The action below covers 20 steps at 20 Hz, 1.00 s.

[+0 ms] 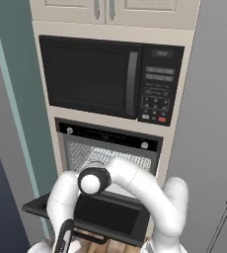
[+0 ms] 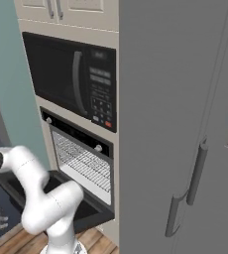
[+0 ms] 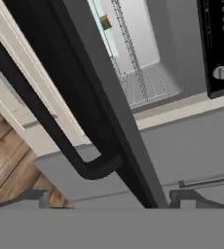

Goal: Take the baked cake out of the oven and place it on the plate for cooling. Then close the oven door.

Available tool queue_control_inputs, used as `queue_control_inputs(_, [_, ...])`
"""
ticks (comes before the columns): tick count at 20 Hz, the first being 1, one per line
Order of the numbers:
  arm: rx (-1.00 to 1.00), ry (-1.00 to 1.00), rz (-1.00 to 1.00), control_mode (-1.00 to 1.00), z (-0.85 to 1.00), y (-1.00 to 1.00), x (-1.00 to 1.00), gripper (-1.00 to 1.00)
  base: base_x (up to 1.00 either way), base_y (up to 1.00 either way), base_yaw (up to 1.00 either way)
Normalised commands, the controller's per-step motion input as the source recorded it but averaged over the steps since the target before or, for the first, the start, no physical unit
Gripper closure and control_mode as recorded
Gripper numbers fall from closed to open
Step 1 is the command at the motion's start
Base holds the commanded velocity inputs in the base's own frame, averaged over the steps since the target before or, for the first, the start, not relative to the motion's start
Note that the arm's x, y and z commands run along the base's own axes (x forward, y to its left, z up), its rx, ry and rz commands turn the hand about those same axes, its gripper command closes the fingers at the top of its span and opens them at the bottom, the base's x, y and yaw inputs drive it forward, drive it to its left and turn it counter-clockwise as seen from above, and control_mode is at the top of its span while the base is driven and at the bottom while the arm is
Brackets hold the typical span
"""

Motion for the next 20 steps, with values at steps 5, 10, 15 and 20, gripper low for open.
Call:
queue_control_inputs(5, [0.06,-0.11,0.01,-1.0,1.0,0.08,-0.2,-1.0,0.0,0.0,0.0])
queue_control_inputs(10, [0.17,0.05,0.0,-1.0,1.0,-0.28,0.12,-1.0,0.0,0.0,0.0])
queue_control_inputs(15, [0.17,0.11,-0.03,-1.0,1.0,-0.63,0.19,-1.0,0.0,0.0,0.0])
queue_control_inputs(20, [0.24,0.19,-0.04,-1.0,1.0,-0.92,0.0,-1.0,0.0,0.0,0.0])
